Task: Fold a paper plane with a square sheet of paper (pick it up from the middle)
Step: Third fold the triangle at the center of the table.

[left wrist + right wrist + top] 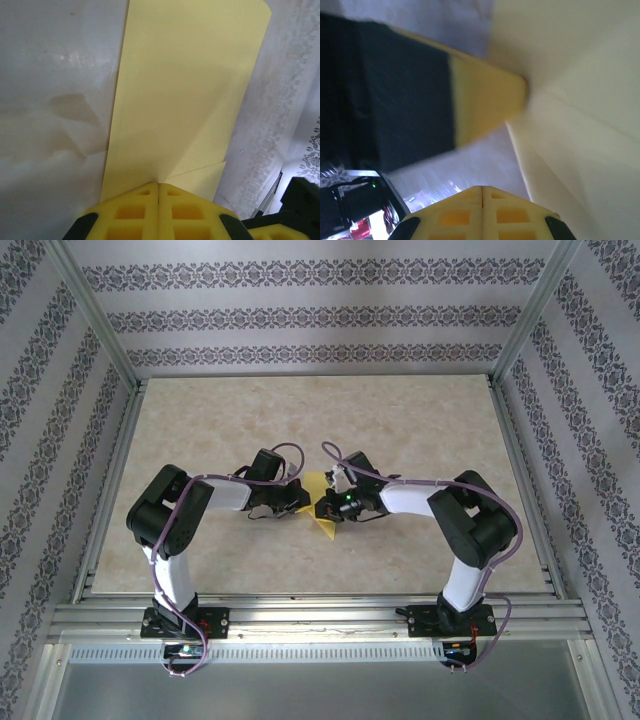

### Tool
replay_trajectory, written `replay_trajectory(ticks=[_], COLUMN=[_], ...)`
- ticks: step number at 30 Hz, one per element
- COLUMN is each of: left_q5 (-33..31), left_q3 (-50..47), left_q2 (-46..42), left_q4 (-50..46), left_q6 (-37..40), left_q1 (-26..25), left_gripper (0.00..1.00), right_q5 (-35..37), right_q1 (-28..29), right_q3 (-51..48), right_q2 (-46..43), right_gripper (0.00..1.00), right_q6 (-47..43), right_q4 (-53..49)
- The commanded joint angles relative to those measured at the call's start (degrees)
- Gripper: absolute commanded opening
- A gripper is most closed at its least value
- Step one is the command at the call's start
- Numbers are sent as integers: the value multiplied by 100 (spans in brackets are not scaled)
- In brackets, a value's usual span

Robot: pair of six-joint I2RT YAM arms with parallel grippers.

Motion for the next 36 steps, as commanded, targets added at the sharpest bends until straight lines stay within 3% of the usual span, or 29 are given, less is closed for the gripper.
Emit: replay_trajectory(ticks=[1,8,26,32,36], left_q5=[-238,-272,-451,-502,-928], left_q3=[-176,-183,-322,-562,-614], left_q2=[147,132,124,-51,-374], left_q4=[-177,-182,-226,112,-20], left_q6=[54,57,-58,-426,-662], left_q1=[-14,-9,-9,-42,-344], left_gripper=[4,3,0,0,0], right_q5=[137,220,-106,-202,-51], right_q1=[51,46,-3,-301,-597], right_q3=[252,168,-1384,-1552,-1493], right_q2=[445,674,-682,-1085,-1552], right_gripper=[0,1,4,5,8], right_q6=[60,-129,-396,-484,-484], right_q4=[-122,-450,-456,-450,-561])
